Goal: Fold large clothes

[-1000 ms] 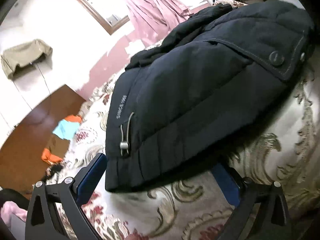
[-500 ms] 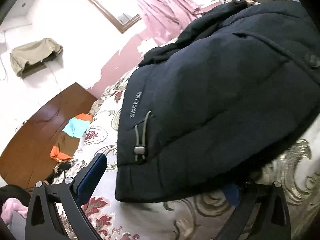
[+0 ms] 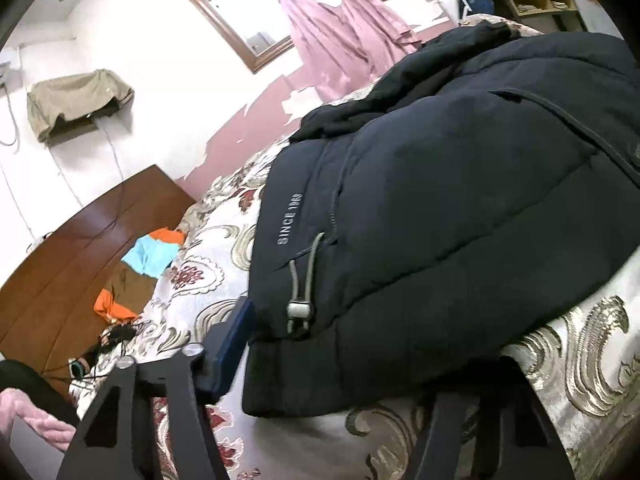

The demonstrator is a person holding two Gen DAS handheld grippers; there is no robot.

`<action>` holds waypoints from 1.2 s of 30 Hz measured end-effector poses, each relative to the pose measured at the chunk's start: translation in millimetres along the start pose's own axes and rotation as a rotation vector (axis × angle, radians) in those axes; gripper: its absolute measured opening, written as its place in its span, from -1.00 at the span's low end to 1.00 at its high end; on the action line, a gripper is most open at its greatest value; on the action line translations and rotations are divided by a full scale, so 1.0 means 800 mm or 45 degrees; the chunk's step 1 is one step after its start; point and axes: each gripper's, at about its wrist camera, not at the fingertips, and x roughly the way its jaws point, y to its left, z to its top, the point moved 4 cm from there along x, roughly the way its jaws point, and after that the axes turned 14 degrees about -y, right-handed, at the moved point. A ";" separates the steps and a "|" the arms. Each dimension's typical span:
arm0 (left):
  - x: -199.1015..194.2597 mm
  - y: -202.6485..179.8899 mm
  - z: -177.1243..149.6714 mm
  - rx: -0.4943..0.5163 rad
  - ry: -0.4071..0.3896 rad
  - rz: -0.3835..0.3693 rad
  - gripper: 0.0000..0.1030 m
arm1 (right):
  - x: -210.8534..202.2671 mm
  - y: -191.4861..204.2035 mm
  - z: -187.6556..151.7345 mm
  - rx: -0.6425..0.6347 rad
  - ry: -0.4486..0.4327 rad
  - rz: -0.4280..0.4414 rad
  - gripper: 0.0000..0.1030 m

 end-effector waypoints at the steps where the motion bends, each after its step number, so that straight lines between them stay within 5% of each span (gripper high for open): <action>1: 0.000 -0.002 0.000 0.006 -0.004 -0.011 -0.03 | -0.002 0.003 0.001 -0.002 -0.013 0.016 0.20; 6: 0.003 -0.006 -0.001 0.006 0.015 -0.033 -0.15 | -0.013 0.018 0.004 -0.055 -0.060 0.070 -0.42; 9: 0.005 0.000 -0.001 -0.064 0.038 -0.058 -0.19 | -0.012 0.015 0.002 -0.005 -0.051 0.104 -0.47; 13: -0.004 0.002 0.007 -0.096 0.004 -0.079 -0.52 | -0.017 0.005 0.003 0.111 -0.046 0.155 -0.59; 17: -0.015 0.014 0.019 -0.146 -0.025 -0.009 -0.65 | -0.024 -0.006 0.003 0.208 -0.074 0.181 -0.72; 23: -0.041 0.029 0.037 -0.196 -0.039 0.030 -0.73 | -0.038 -0.032 0.008 0.338 -0.154 0.177 -0.81; 36: -0.169 0.135 0.091 -0.438 -0.188 -0.100 -0.78 | -0.164 -0.099 0.023 0.523 -0.414 0.103 -0.85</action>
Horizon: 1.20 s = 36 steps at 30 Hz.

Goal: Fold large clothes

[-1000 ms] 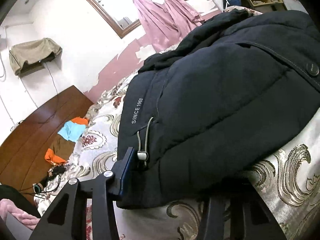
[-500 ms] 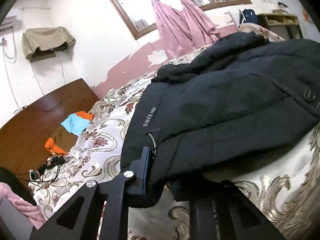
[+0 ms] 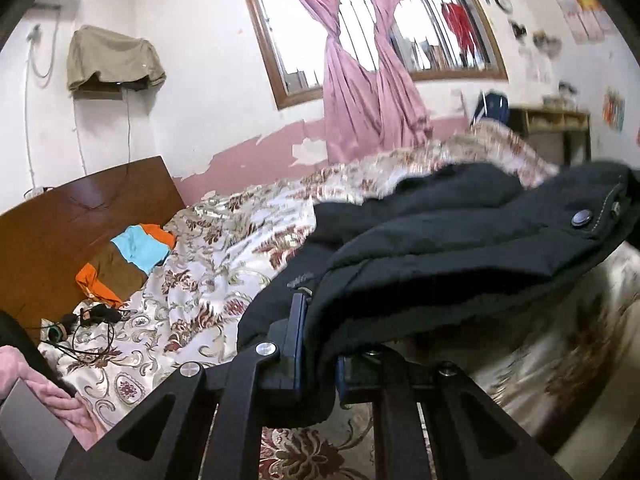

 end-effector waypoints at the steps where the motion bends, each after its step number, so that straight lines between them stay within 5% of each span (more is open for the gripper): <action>1: -0.008 0.006 0.009 -0.006 -0.016 0.002 -0.79 | -0.011 -0.001 0.009 -0.002 -0.032 0.005 -0.86; 8: -0.038 0.037 0.059 -0.056 -0.091 -0.009 -0.79 | -0.046 -0.011 0.065 0.019 -0.181 0.041 -0.87; 15: -0.002 0.032 0.104 -0.003 -0.149 -0.052 -0.79 | -0.014 -0.035 0.089 0.082 -0.210 0.041 -0.87; 24: 0.128 0.017 0.161 0.013 -0.114 -0.091 -0.81 | 0.117 -0.057 0.119 0.076 -0.142 0.057 -0.87; 36: 0.331 -0.026 0.161 0.026 0.050 -0.066 -0.85 | 0.337 -0.068 0.096 0.083 0.053 0.112 -0.87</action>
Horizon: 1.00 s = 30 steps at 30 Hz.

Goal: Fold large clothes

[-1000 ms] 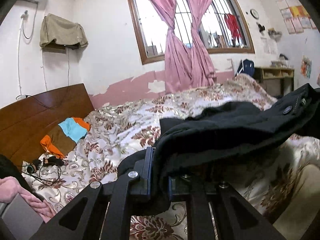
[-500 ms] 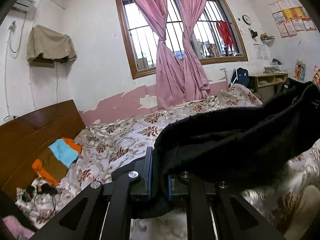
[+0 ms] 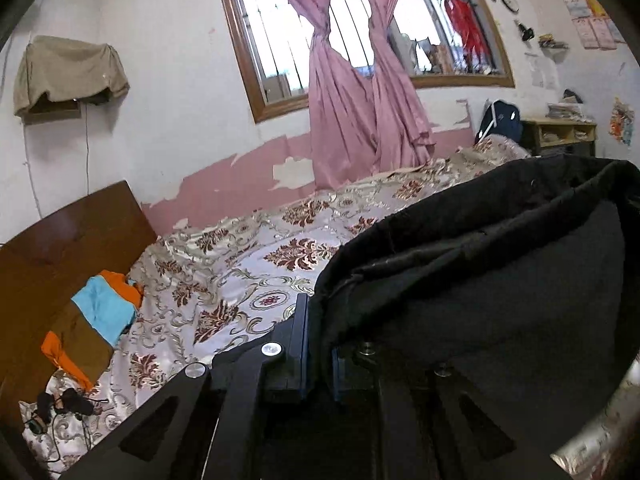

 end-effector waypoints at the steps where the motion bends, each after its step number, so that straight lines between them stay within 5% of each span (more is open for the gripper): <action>1: 0.013 -0.003 -0.002 -0.001 0.013 0.003 -0.85 | 0.018 0.000 -0.003 -0.003 0.017 -0.004 -0.87; 10: 0.142 -0.034 -0.048 -0.046 0.176 -0.016 -0.85 | 0.160 0.001 -0.053 0.011 0.190 -0.018 -0.87; 14: 0.183 -0.033 -0.073 -0.151 0.277 -0.095 -0.82 | 0.201 -0.005 -0.080 0.122 0.291 0.021 -0.85; 24: 0.174 -0.019 -0.073 -0.298 0.288 -0.200 -0.65 | 0.208 -0.011 -0.116 0.226 0.329 0.045 -0.82; 27: 0.162 -0.012 -0.060 -0.348 0.263 -0.195 -0.23 | 0.207 -0.014 -0.111 0.240 0.336 0.035 -0.76; 29: 0.153 -0.003 -0.050 -0.401 0.223 -0.193 0.52 | 0.203 -0.017 -0.105 0.252 0.344 0.032 -0.75; 30: 0.147 0.002 -0.043 -0.417 0.187 -0.171 0.56 | 0.201 -0.019 -0.102 0.254 0.345 0.032 -0.73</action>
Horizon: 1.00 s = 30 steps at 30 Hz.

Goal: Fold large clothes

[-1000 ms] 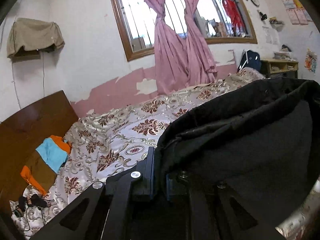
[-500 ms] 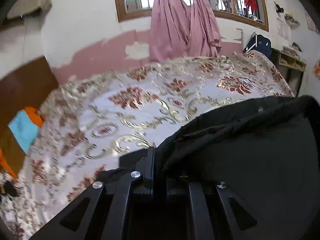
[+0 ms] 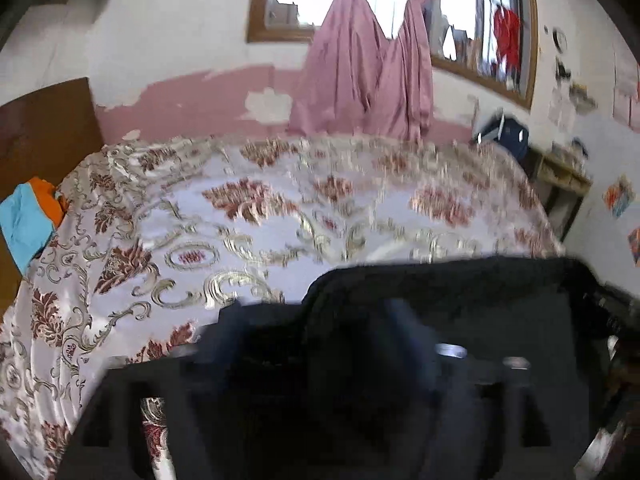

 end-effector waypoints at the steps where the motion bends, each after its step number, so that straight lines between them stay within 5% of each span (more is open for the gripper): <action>1: -0.005 0.001 0.004 -0.004 -0.021 0.007 0.58 | -0.002 0.000 0.002 -0.001 -0.001 0.000 -0.72; 4: -0.015 0.002 0.016 -0.005 -0.029 0.007 0.59 | -0.011 0.000 0.011 -0.018 -0.005 -0.007 -0.64; 6: -0.024 0.001 0.021 0.000 -0.043 0.000 0.61 | -0.017 -0.002 0.018 -0.023 -0.014 -0.029 -0.38; 8: -0.033 -0.001 0.023 0.008 -0.059 -0.004 0.63 | -0.027 -0.007 0.029 -0.002 -0.058 -0.044 0.37; 10: -0.042 -0.003 0.021 0.011 -0.074 -0.014 0.65 | -0.044 -0.008 0.042 0.025 -0.138 -0.012 0.61; 15: -0.065 -0.014 -0.005 0.022 -0.058 -0.082 0.73 | -0.067 0.007 0.032 -0.046 -0.116 0.064 0.64; 22: -0.097 -0.035 -0.083 0.030 0.023 -0.233 0.74 | -0.109 0.034 -0.052 -0.038 -0.004 0.300 0.75; 30: -0.091 -0.073 -0.144 0.174 0.108 -0.241 0.74 | -0.113 0.049 -0.126 -0.075 0.062 0.262 0.76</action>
